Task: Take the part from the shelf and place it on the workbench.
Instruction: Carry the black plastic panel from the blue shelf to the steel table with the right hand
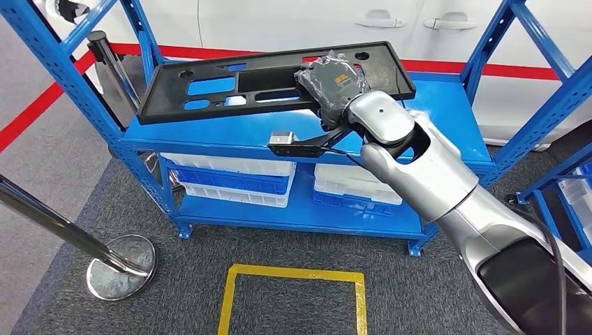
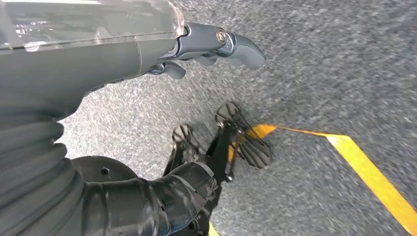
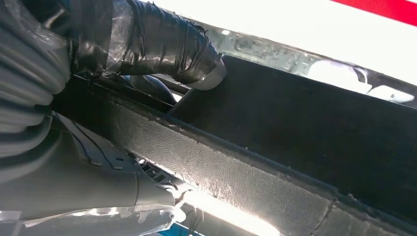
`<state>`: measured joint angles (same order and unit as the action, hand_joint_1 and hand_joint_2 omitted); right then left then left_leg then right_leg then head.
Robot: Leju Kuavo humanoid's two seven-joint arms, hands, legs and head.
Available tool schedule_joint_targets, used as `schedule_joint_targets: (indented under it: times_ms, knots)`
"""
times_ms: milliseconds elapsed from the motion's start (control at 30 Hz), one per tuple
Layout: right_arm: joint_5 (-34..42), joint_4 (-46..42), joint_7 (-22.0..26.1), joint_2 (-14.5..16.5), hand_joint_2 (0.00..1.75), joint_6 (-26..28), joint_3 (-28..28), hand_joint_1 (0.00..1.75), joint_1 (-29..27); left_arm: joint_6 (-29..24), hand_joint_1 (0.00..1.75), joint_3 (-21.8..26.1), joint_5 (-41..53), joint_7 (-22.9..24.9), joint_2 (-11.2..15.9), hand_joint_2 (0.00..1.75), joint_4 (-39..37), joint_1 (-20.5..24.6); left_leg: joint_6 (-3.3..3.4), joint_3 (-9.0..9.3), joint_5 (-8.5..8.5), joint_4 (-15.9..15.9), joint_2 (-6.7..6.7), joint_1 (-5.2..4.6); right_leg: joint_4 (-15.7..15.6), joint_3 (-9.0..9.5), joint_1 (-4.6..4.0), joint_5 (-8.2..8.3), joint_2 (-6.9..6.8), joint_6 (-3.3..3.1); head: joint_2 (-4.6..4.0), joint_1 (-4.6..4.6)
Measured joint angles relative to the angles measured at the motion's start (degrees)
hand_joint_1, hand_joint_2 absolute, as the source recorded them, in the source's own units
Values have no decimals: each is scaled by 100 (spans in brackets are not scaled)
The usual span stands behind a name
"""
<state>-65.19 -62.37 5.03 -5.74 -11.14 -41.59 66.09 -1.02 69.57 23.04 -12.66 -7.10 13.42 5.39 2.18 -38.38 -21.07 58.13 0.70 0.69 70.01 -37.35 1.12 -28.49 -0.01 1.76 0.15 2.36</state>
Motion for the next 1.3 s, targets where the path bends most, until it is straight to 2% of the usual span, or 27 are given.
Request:
schedule_joint_targets:
  times_ms: [67,100,167,233,300,367,400,433,467,500,533,600,633,700,733,767,800,867,900,933,967,1033,1100,1133,1233,1267,1300]
  knots:
    - [2,-5,4,4,175,4,-1,175,11,13,0,0,1,-1,-7,175,0,-2,-58,-141,84,78,-9,-5,-690,515,-19,-47,1,-44,0,5]
    - [4,-8,5,5,175,7,-1,175,18,21,0,1,2,-5,-9,175,0,-4,-96,-169,125,99,-12,-8,-900,634,-37,-113,6,-81,0,4]
    - [9,-10,10,8,175,17,-1,175,26,39,0,2,2,-16,-9,175,0,-11,-179,-178,229,68,-15,-7,-960,608,-60,-61,12,-175,0,2]
    - [16,-6,13,13,175,23,-4,175,34,48,0,5,2,-28,0,175,0,-11,-250,-236,163,112,-22,14,-1006,537,-38,59,-8,-273,-1,-1]
    - [26,-4,14,29,175,24,-9,175,37,51,0,8,2,-33,4,175,0,-8,-304,-410,-339,546,-28,40,-1032,405,-16,212,-25,-345,-1,1]
    - [37,-5,15,45,175,25,-13,175,34,49,0,10,2,-34,13,175,0,-8,-352,-607,-888,1328,-30,49,-1029,213,-22,367,-24,-366,-1,1]
    - [44,-5,15,48,175,26,-15,175,31,48,0,12,2,-34,22,175,0,-7,-370,-634,-972,1646,-30,53,-1023,110,-25,444,-23,-361,-1,2]
    - [49,-5,15,49,175,26,-16,175,27,48,0,14,2,-34,31,175,0,-6,-381,-575,-921,1803,-31,56,-1015,7,-25,519,-23,-350,-1,2]
    - [54,-5,15,50,175,26,-17,175,24,49,0,16,1,-35,38,175,0,-4,-385,-415,-784,1758,-30,62,-1006,-91,-23,590,-23,-335,-2,2]
    - [60,-5,15,52,175,28,-18,175,25,50,0,17,-3,-39,44,175,0,-1,-383,-137,-658,1500,-31,69,-993,-178,-22,659,-24,-313,-1,3]
    - [68,-9,15,60,175,30,-18,175,28,52,0,17,-7,-46,48,175,0,7,-375,231,-657,1073,-36,71,-979,-250,-28,719,-23,-283,-1,3]
    - [89,-11,14,79,175,40,-17,175,36,58,0,21,-14,-66,54,175,0,18,-315,766,-804,334,-67,51,-973,-317,-37,827,-31,-215,0,-5]
    - [97,-11,14,91,175,49,-17,175,40,62,0,24,-15,-74,56,175,0,20,-271,861,-874,145,-83,29,-996,-324,-37,885,-36,-176,0,-4]
    - [106,-2,20,101,175,64,-17,175,40,66,0,28,-16,-85,61,175,0,18,-167,786,-773,74,-80,16,-1058,-333,-25,986,-37,-97,0,-4]
    - [108,5,23,99,175,69,-18,175,38,68,0,30,-17,-88,62,175,0,22,-109,743,-699,55,-68,17,-1036,-369,-19,929,-28,-71,1,-4]
    - [110,14,25,96,175,70,-18,175,36,68,0,31,-17,-90,63,175,0,24,-56,684,-613,34,-52,23,-914,-429,-17,747,-19,-57,1,-8]
    - [111,23,24,93,175,70,-18,175,35,68,0,33,-17,-90,63,175,0,22,-15,613,-530,23,-37,26,-677,-509,-12,463,-12,-54,0,-9]
    - [111,36,23,93,175,72,-18,175,34,68,0,36,-18,-93,63,175,0,17,27,427,-381,27,-26,1,52,-674,-21,-123,-9,-49,0,-10]
    - [111,43,23,93,175,72,-18,175,30,68,0,37,-19,-94,63,175,0,15,33,330,-310,33,-25,-14,376,-702,-26,-250,-8,-48,0,-10]
    - [111,50,23,94,175,72,-19,175,25,67,0,38,-21,-95,63,175,0,14,36,234,-241,41,-24,-31,560,-657,-32,-245,-8,-56,1,-10]
    - [111,56,23,97,175,72,-21,175,20,67,0,38,-23,-96,63,175,0,14,36,144,-176,52,-25,-47,551,-517,-40,-138,-8,-75,1,-9]
    - [111,63,24,105,175,73,-26,175,21,66,0,40,-26,-95,56,175,0,14,29,1,-58,70,-32,-74,-26,32,-83,48,-10,-174,1,-9]
    - [111,62,24,126,175,76,-27,175,31,60,0,43,-28,-90,38,175,0,13,-5,-75,49,71,-29,-86,-750,549,-136,-12,-24,-265,1,-7]
    - [111,63,23,138,175,78,-27,175,43,56,0,43,-30,-86,29,175,0,11,-35,-88,97,63,-22,-78,-968,671,-161,-71,-28,-296,1,-8]
    - [113,83,27,171,175,80,-31,175,72,47,0,47,-33,-72,32,175,0,8,-144,-118,169,18,-18,-66,-1124,640,-154,79,-44,-360,-1,-14]
    - [115,93,28,188,175,81,-33,175,79,46,0,49,-34,-65,31,175,0,10,-179,-164,42,91,-27,-65,-1160,595,-130,168,-57,-397,-1,-13]
    - [118,105,28,212,175,83,-37,175,87,43,0,50,-34,-58,31,175,0,10,-215,-234,-193,270,-36,-57,-1193,533,-103,258,-68,-423,0,-11]
